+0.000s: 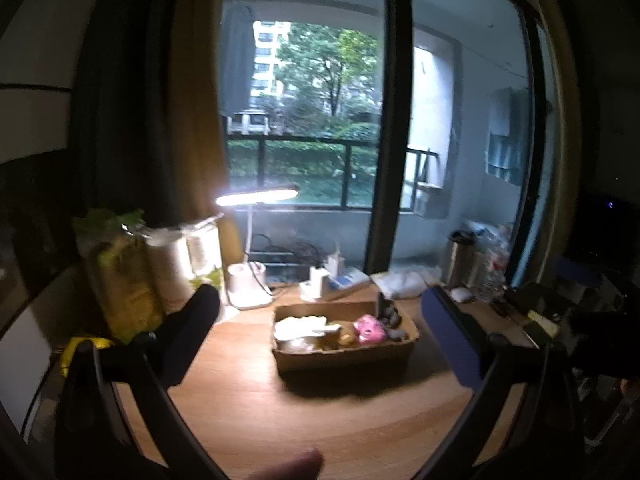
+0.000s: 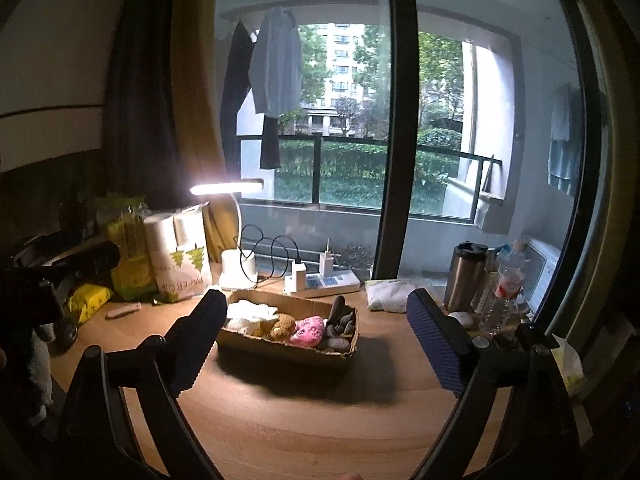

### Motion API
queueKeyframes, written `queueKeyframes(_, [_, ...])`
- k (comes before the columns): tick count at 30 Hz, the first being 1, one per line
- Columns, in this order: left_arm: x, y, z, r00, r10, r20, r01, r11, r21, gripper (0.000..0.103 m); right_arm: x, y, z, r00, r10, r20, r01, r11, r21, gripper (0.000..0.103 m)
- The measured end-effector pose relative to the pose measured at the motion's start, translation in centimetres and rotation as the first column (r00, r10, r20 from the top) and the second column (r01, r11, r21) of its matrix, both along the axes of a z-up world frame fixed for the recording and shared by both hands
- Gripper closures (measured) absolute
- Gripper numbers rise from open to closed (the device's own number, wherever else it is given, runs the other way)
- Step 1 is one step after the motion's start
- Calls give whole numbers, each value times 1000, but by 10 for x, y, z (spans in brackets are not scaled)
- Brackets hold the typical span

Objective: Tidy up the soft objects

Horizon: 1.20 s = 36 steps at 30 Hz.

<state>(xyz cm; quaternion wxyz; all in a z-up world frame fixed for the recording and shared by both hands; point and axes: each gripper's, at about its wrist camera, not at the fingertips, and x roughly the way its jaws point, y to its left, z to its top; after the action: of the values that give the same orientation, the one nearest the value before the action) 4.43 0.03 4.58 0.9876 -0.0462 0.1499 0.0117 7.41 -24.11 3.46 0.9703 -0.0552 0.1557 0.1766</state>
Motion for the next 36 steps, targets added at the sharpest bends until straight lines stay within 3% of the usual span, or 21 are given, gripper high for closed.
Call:
queueKeyframes(9, [-8,4,16,1000,0,27,-1,1000,17,1,-3,-5,12,1000,-10,26,10,1000,18,9])
queueKeyframes(36, [-8,-1,16,1000,12,25,-13,1000,28,1,1,1,8,1000,-1,19,1,1000,-10,9])
